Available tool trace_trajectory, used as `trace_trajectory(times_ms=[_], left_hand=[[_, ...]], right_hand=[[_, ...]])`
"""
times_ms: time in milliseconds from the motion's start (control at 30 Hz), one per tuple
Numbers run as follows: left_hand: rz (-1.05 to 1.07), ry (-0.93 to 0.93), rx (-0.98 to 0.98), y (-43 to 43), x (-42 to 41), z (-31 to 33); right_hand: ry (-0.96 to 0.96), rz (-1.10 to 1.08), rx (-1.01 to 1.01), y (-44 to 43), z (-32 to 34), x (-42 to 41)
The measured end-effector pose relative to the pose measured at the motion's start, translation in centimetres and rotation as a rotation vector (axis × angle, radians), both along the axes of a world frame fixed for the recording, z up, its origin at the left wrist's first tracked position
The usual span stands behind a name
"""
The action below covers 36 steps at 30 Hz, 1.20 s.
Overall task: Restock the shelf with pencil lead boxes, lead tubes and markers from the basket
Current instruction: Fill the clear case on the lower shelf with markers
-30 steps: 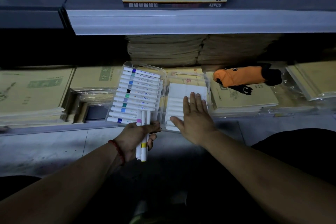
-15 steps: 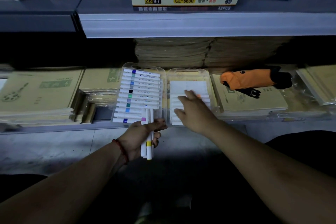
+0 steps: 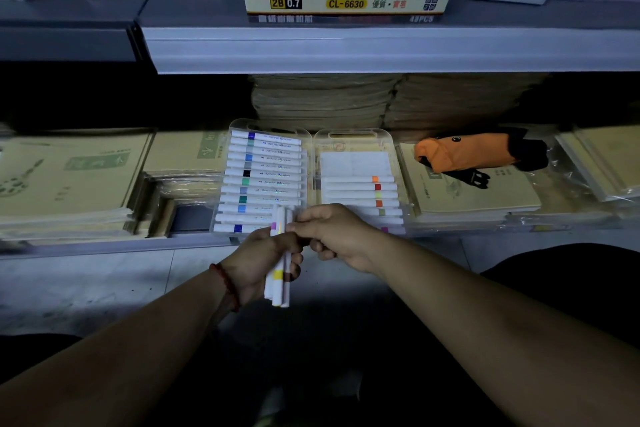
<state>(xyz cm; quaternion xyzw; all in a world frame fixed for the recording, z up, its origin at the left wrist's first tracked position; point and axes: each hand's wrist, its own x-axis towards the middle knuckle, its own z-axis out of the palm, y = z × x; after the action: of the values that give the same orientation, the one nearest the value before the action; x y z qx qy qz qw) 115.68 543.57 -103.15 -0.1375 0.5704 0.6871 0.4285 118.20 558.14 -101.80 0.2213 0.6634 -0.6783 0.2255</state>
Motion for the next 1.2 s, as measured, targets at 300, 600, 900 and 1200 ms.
trace_trajectory(times_ms=[300,600,900,1200], left_hand=[[-0.008,-0.023,-0.027,0.3,-0.1,-0.3],[0.025,-0.077,-0.073,-0.1,0.5,-0.9],[0.003,-0.123,-0.057,-1.3,2.1,-0.9],[0.023,-0.127,-0.061,-1.2,2.2,-0.9]], right_hand=[[0.104,-0.166,-0.025,0.1,0.2,-0.3],[0.241,-0.017,0.706,5.1,0.4,-1.6],[0.364,0.226,1.411,7.3,-0.9,0.6],[0.353,0.309,1.404,6.9,-0.8,0.2]])
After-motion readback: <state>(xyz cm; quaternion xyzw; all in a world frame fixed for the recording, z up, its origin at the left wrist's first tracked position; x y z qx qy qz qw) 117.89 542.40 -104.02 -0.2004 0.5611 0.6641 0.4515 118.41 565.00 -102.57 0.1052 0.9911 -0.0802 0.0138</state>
